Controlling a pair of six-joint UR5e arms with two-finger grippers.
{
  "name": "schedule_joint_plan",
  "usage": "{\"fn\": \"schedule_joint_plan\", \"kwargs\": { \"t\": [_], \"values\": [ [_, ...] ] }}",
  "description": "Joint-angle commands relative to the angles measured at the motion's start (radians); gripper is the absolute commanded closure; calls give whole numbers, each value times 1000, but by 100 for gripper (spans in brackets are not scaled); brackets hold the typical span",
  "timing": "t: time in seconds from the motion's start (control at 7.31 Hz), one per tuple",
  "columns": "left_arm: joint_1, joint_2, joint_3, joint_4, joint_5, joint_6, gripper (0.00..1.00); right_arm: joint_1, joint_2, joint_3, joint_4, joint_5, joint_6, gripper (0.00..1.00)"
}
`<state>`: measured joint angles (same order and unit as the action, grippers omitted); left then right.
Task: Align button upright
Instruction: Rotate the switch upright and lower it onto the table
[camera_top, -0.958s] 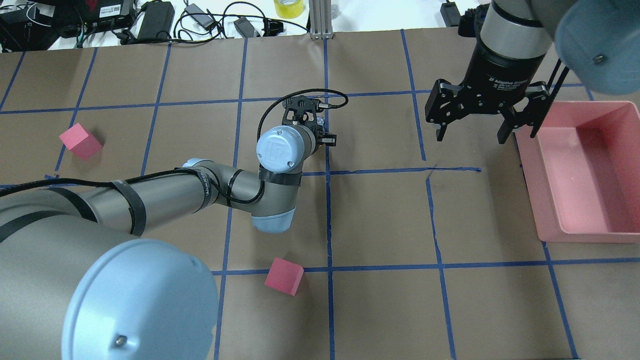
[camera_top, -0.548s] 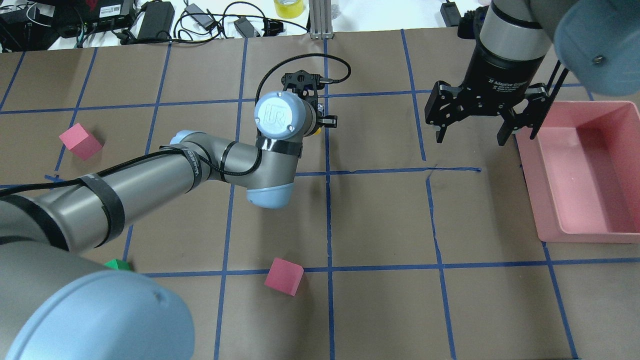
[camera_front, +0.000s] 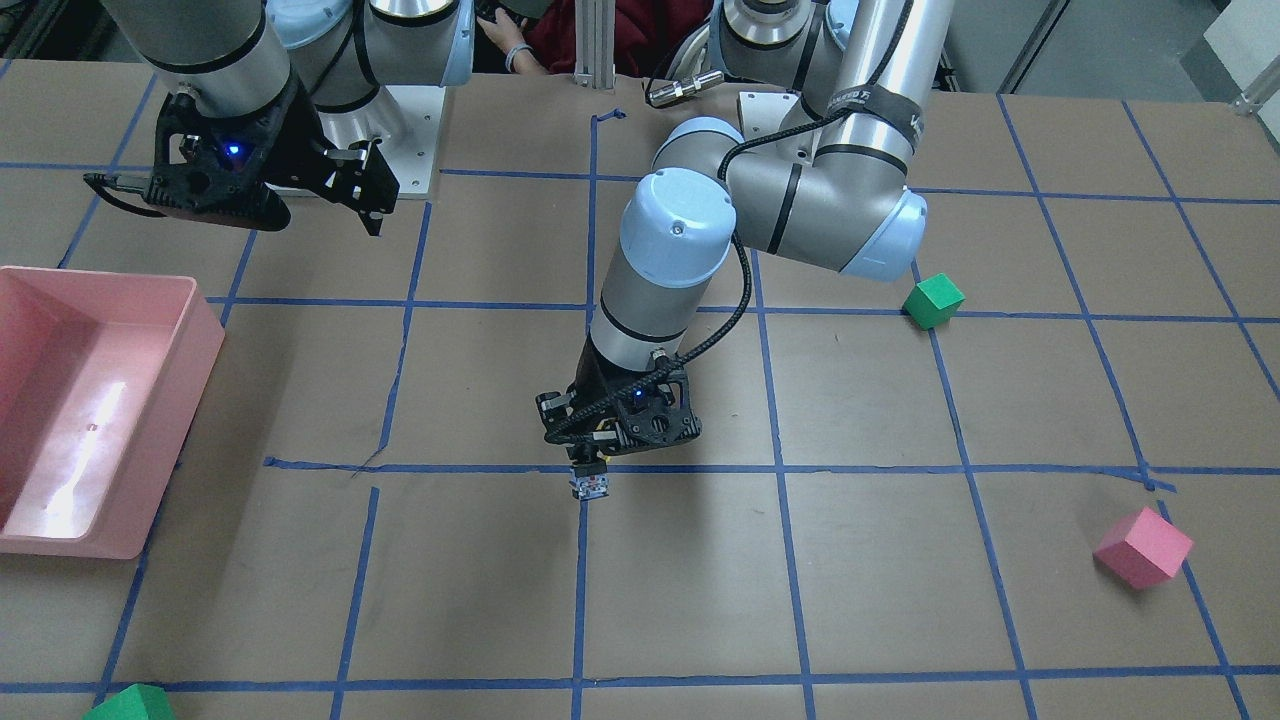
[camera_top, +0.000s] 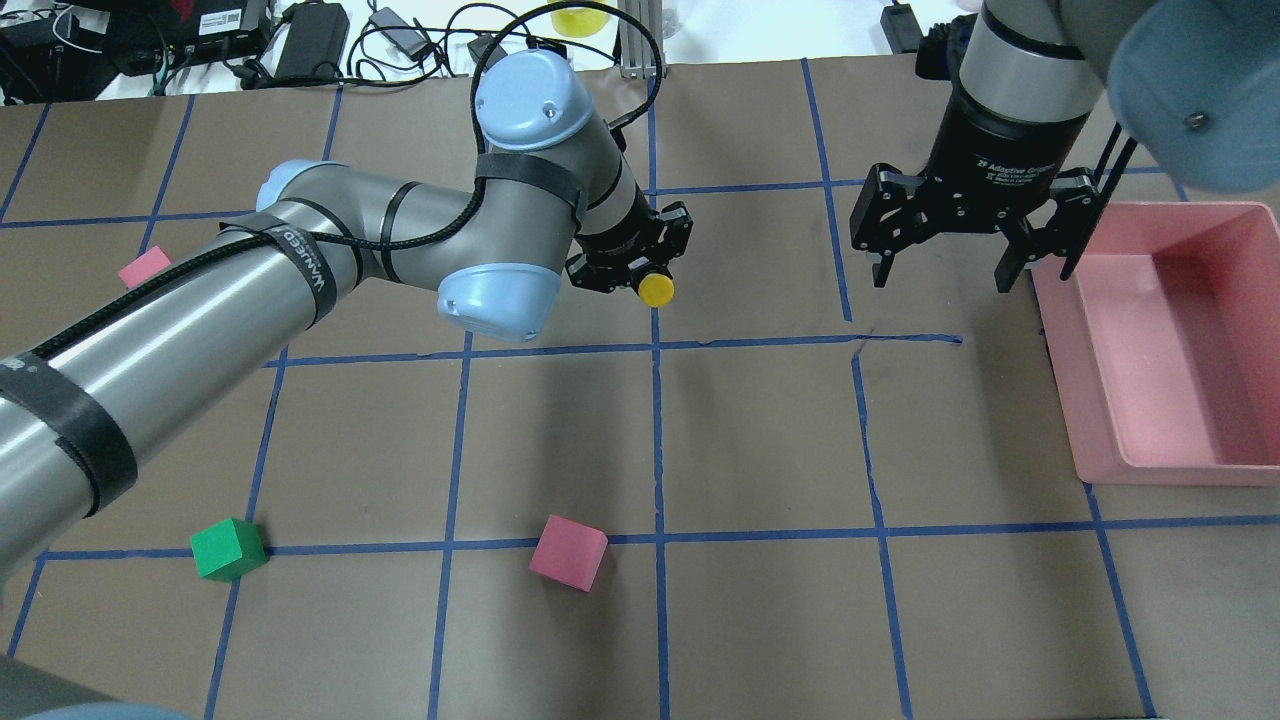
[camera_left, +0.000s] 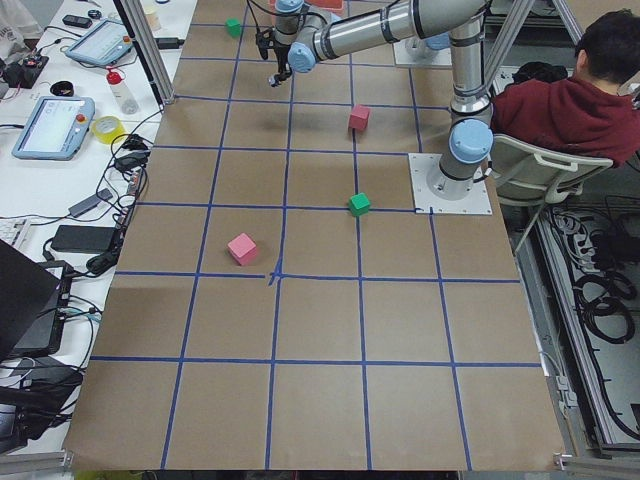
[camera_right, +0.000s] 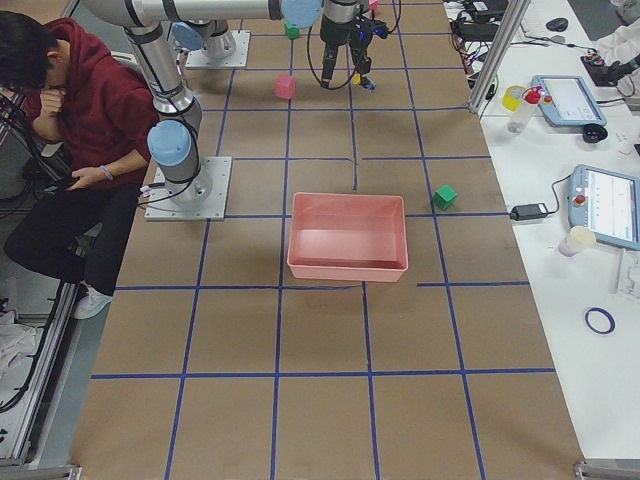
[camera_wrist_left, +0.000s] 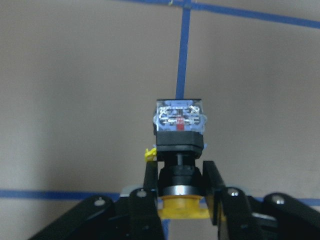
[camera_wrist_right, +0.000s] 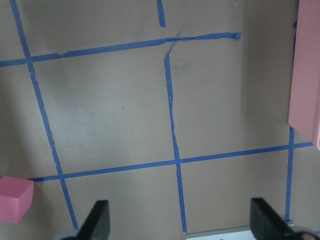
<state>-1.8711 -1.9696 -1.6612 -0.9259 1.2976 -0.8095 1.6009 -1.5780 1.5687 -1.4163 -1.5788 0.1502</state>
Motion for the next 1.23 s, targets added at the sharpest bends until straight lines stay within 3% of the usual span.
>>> {"fn": "schedule_joint_plan", "kwargs": {
  "t": [0.0, 0.27, 0.41, 1.1],
  "values": [
    [56, -20, -3, -91, -287, -315, 100, 1, -2, 10, 0, -15, 0, 0],
    [154, -67, 0, -236, -541, -358, 100, 1, -2, 11, 0, -26, 0, 0],
    [183, -104, 3, -257, -611, -359, 100, 1, -2, 13, 0, -24, 3, 0],
    [265, -195, 12, -301, -658, -479, 100, 1, 0, 13, 0, -24, 8, 0]
  ]
}}
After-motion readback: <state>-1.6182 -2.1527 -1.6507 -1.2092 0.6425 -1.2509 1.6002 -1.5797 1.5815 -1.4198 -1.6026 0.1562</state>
